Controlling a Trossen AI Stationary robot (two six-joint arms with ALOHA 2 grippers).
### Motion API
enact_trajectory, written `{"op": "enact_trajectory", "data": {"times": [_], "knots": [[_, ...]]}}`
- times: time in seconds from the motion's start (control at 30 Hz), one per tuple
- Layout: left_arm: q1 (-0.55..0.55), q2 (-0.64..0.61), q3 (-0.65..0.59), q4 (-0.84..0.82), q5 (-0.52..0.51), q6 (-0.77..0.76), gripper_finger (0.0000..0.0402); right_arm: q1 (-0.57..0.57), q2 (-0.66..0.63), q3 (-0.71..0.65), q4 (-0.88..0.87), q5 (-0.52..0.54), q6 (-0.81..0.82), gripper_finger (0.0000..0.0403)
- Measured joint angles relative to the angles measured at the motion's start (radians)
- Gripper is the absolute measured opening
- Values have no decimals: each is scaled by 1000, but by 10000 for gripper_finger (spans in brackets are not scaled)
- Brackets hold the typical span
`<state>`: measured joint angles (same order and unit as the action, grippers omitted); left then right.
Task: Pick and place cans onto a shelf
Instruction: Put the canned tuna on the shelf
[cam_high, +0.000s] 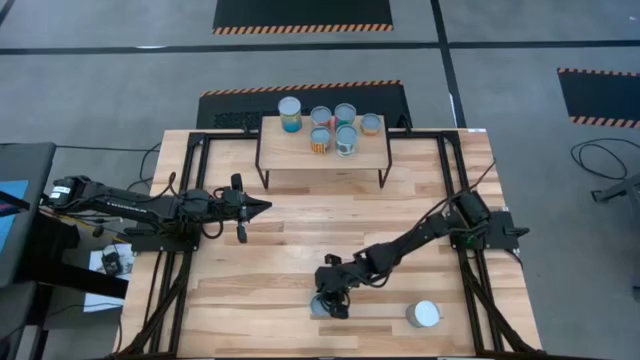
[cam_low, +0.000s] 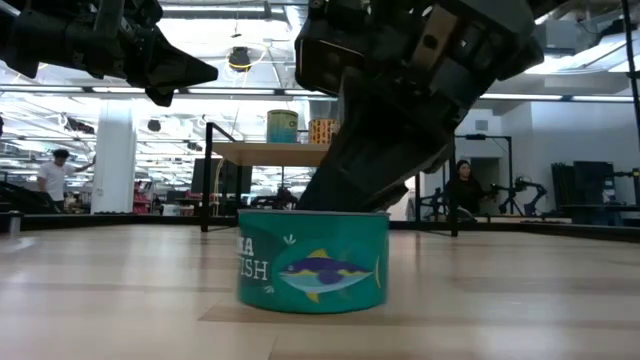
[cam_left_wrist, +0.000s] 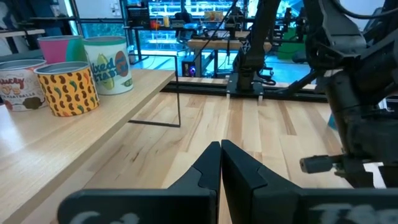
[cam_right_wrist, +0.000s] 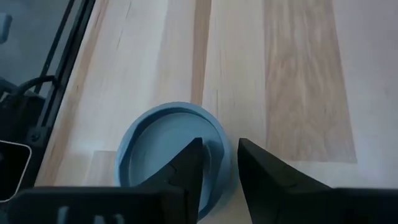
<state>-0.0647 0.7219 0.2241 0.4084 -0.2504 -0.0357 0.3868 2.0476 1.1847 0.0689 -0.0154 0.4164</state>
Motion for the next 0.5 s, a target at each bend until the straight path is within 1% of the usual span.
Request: {"op": "enact_trajectory", "data": {"times": [0.13,0.37,0.43,0.5], "knots": [[0,0,0,0,0,-2,2,-11,-5,0,-10,-10,-5,97],[0,0,0,1,0,-5,2,-25,-43,-2,-60,-9,-61,19],[0,0,0,1,0,-6,2,-32,-74,-5,-104,-9,-85,10],[0,0,0,1,0,-6,2,-43,-125,-7,-139,-9,-110,11]]}}
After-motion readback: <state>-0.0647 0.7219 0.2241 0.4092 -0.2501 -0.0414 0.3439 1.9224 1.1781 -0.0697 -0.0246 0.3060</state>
